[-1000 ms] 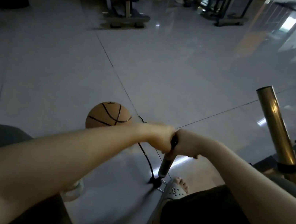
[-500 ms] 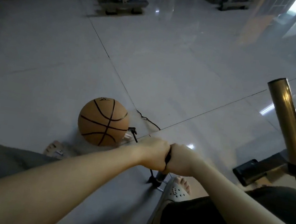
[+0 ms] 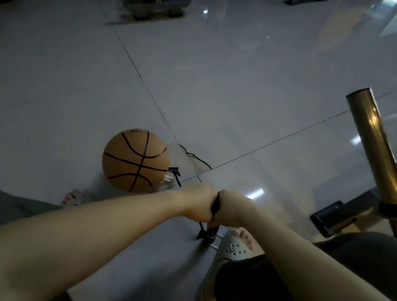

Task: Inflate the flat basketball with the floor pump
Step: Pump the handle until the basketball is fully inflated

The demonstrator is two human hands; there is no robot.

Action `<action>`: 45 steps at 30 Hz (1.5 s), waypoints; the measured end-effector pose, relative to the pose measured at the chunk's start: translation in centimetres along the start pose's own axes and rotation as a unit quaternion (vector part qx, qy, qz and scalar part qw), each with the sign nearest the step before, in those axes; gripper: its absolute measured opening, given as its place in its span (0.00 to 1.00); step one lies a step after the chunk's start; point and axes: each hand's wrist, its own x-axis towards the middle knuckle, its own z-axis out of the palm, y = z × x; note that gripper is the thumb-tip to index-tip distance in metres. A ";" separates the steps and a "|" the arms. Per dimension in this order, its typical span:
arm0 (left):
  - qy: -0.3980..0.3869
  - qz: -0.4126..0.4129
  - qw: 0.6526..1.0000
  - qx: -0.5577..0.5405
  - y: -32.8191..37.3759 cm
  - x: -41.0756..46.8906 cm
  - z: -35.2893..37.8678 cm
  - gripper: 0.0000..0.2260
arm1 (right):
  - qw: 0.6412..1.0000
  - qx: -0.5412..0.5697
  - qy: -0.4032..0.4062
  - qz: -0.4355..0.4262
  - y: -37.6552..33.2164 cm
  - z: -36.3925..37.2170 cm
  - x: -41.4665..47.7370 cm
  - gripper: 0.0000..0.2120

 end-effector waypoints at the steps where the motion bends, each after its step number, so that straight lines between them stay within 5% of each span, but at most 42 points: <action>1: 0.003 0.001 1.000 -0.007 0.3 -0.4 -1.1 0.09 | 1.000 0.009 0.010 -0.004 -0.2 -0.9 -0.6 0.14; 10: 0.035 0.048 0.998 -0.005 4.2 -4.6 -14.9 0.03 | 0.993 0.094 0.052 -0.045 -2.2 -14.3 -8.5 0.16; 14: 0.003 0.026 1.000 0.003 2.4 -2.2 -8.6 0.02 | 0.998 0.047 0.015 -0.036 -1.7 -8.7 -5.8 0.12; 22: 0.062 0.038 0.997 0.020 -0.7 2.4 0.5 0.07 | 1.000 0.001 -0.002 -0.027 1.1 -1.6 0.6 0.11; 31: 0.011 0.007 1.000 0.025 0.1 1.5 0.8 0.08 | 0.998 -0.054 -0.025 -0.013 0.5 -0.1 0.4 0.14; 35: -0.039 -0.010 0.998 0.048 0.5 -0.9 -1.5 0.03 | 0.993 -0.054 -0.093 0.045 -1.6 -2.0 -1.2 0.14; 43: -0.023 0.010 0.999 -0.032 1.5 -4.3 -14.3 0.04 | 0.995 0.057 -0.078 -0.039 -3.3 -15.0 -7.4 0.02; 45: -0.017 0.016 0.999 -0.040 1.5 -3.9 -14.9 0.02 | 0.994 0.052 -0.090 -0.020 -3.3 -16.0 -6.9 0.06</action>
